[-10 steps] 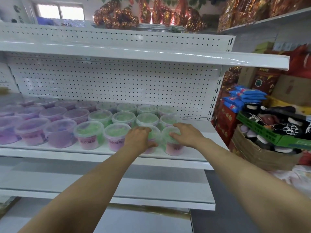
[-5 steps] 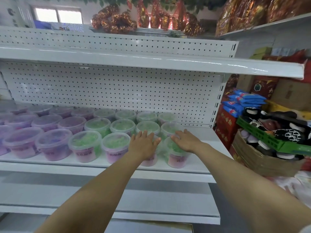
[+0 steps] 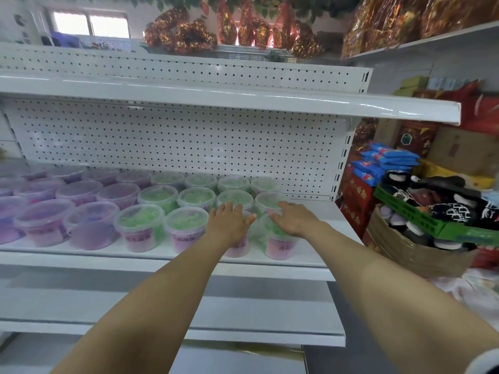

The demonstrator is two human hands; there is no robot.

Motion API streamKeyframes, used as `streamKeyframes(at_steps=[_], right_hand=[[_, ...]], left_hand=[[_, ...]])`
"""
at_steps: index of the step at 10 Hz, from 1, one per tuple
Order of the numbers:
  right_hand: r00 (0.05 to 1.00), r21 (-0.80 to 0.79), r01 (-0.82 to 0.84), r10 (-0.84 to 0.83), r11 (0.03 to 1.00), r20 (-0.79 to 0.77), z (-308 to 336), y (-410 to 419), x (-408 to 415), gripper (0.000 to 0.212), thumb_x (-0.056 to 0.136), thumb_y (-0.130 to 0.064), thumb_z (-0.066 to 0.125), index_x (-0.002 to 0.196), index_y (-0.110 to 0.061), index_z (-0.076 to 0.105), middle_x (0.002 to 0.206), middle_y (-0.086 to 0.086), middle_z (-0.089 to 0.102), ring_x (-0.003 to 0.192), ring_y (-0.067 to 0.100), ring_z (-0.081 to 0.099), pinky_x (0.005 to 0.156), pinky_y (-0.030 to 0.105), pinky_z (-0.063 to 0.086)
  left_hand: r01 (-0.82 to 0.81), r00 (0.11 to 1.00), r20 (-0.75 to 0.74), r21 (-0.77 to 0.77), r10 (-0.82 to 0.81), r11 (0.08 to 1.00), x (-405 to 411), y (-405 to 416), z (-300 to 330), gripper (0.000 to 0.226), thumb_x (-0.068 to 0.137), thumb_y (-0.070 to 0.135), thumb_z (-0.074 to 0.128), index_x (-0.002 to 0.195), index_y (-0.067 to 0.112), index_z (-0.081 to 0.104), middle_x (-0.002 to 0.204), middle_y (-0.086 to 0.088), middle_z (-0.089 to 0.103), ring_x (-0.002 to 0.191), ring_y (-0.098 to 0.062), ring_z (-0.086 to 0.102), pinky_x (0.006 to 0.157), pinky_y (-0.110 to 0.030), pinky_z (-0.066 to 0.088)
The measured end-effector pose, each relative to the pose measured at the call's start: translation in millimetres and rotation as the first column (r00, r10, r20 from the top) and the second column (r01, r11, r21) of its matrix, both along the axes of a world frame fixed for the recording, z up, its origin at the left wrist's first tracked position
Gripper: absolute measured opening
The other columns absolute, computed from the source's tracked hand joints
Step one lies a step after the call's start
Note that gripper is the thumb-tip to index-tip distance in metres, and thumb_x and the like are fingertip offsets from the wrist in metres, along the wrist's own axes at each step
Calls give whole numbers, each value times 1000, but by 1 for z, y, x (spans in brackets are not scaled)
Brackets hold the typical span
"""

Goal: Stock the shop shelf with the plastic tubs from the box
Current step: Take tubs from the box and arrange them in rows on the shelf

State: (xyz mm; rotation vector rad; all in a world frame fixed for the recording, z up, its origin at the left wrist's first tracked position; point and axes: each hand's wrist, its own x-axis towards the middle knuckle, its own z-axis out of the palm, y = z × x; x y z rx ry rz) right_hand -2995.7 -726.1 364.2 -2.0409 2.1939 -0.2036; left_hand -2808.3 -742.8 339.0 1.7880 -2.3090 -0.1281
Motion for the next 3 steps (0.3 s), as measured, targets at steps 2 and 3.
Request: streamKeyframes(at_steps=[2,3], right_hand=[[992,-86,-121,116,989,-56,24,47,19,65,88,-47,62,145,-23,42,140,5,54,128,28,48,95,37,45],[986,-202,-165,161,965,-35,46,72,36,59,88,-42,65,141,-23,48,141,3,54,128,26,50,96,35,44]], left_hand=[[-47,995,-92,-63,41,997,26,47,31,69,90,54,52,143,11,38,145,-12,43,134,-31,38,107,-42,35],[-99,986,-140,-93,85,991,55,69,46,67,86,46,64,138,10,43,138,-13,49,130,-31,42,101,-42,41]])
